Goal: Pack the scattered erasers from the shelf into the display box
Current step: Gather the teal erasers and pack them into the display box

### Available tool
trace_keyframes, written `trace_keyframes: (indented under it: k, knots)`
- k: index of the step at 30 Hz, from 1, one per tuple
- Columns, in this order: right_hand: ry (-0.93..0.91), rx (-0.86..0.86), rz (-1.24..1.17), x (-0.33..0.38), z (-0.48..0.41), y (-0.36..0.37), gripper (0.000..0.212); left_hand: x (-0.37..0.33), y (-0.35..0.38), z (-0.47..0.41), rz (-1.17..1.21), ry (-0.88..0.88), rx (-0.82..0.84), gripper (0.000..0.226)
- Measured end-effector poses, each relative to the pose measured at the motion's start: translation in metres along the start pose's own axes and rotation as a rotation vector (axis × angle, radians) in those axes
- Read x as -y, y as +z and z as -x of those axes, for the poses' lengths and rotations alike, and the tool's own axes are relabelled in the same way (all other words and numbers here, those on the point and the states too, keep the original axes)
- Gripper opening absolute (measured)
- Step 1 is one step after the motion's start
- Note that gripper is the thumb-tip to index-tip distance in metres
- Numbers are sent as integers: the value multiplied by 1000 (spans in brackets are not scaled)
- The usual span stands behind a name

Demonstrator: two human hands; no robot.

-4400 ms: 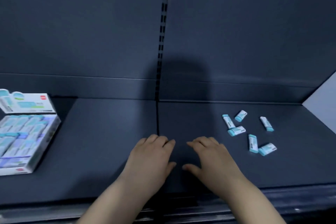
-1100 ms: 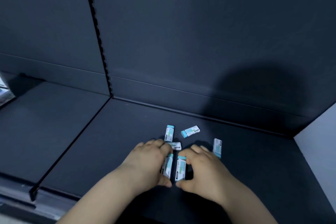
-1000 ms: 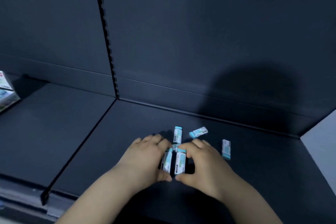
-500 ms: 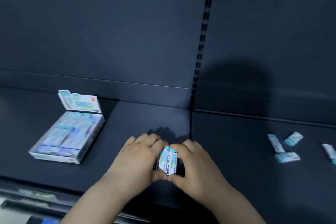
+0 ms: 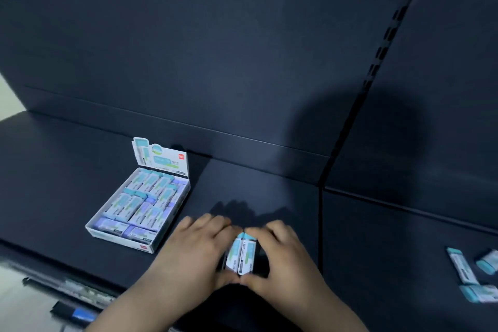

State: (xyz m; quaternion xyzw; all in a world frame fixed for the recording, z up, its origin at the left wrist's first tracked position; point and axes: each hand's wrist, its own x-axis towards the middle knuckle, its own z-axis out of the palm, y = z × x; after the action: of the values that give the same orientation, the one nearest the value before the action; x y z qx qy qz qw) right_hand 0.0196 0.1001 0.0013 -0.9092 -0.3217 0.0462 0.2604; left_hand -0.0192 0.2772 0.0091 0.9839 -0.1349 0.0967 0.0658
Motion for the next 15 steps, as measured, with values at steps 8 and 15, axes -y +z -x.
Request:
trace_keyframes:
  k: [8,15]
  knots:
    - [-5,13,-26,48,-46,25,73,85,-23,22,-56,-93,78,76]
    - [119,-22,23,95,-106,44,71,158,-34,31,-15,-31,176,74]
